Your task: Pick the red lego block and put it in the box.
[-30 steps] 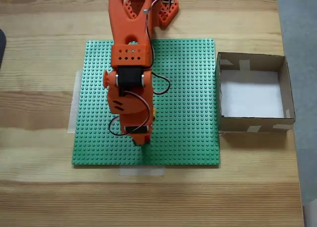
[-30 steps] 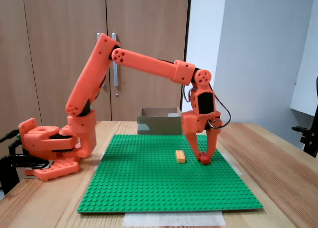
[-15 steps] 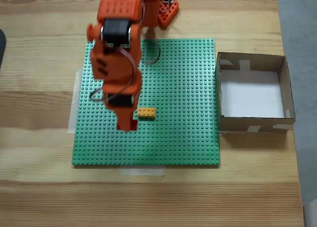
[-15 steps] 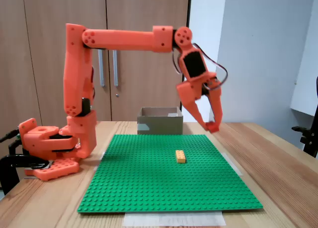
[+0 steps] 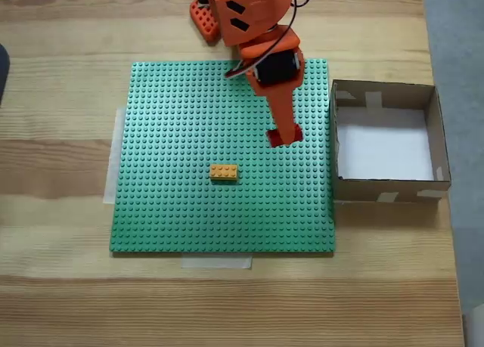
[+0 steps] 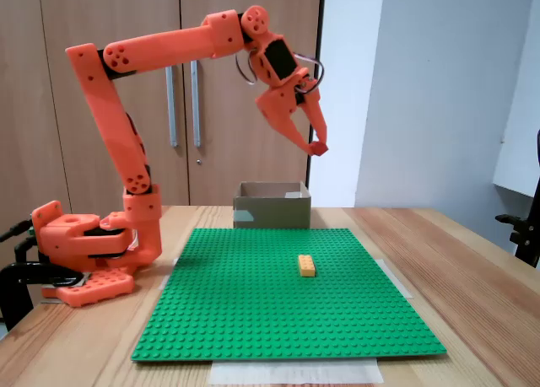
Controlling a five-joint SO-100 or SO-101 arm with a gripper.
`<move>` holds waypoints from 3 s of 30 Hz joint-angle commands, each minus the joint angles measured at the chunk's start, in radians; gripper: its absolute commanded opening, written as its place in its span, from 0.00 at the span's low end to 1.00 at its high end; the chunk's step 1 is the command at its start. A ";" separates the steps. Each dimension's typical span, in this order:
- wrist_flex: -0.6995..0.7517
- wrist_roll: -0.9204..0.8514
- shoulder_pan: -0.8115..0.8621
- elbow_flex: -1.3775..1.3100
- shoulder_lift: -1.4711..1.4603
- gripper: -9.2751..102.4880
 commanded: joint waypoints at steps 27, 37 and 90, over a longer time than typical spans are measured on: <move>0.021 -0.046 -0.259 0.029 0.091 0.07; -0.040 -0.014 -0.324 0.031 0.057 0.07; -0.049 0.025 -0.462 -0.362 -0.808 0.07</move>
